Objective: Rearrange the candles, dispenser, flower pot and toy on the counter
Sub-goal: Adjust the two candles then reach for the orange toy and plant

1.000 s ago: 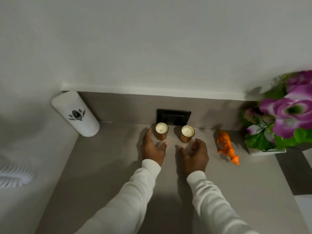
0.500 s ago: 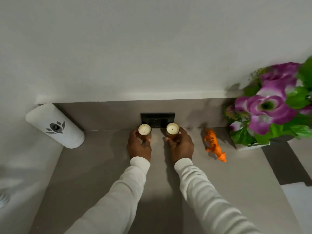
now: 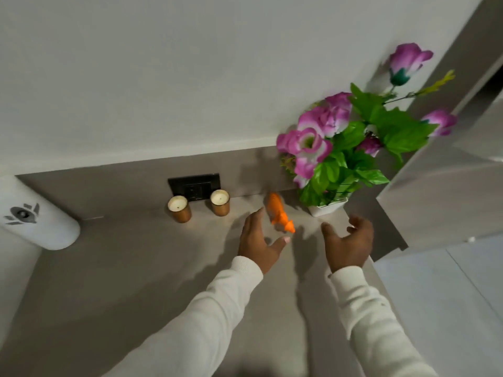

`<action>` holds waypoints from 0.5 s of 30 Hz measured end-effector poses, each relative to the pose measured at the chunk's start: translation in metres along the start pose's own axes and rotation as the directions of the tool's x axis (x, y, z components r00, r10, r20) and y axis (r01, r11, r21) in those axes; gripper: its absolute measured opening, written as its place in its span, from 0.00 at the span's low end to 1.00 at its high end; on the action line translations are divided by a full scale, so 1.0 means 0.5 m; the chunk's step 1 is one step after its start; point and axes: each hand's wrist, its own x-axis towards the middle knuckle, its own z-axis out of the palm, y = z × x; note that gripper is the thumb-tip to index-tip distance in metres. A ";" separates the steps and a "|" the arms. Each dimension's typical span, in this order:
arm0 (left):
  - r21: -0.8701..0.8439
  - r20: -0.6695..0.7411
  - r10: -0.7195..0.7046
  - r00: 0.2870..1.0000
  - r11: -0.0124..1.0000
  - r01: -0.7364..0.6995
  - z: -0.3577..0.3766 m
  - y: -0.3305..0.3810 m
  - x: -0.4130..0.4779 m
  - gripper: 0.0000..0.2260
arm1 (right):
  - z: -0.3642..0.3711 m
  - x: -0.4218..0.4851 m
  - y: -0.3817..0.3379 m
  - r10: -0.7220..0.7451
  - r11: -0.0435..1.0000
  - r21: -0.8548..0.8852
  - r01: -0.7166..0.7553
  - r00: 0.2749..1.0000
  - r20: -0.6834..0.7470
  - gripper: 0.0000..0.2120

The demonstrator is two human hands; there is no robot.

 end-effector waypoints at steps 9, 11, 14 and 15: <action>0.123 -0.023 -0.046 0.999 0.991 0.049 0.092 0.036 0.075 0.43 | 0.074 0.139 0.044 0.047 0.997 -0.065 -0.032 0.972 0.231 0.47; 0.117 -0.041 -0.047 0.998 0.992 0.051 0.093 0.034 0.084 0.42 | 0.087 0.152 0.045 0.026 0.999 -0.047 -0.016 0.975 0.220 0.45; 0.120 -0.064 -0.072 0.995 0.990 0.079 0.091 0.028 0.089 0.42 | 0.101 0.164 0.049 0.001 0.998 -0.057 0.012 0.973 0.229 0.45; 0.133 -0.063 -0.070 0.996 0.988 0.078 0.088 0.030 0.087 0.43 | 0.101 0.165 0.038 0.006 0.998 -0.063 0.010 0.970 0.241 0.45</action>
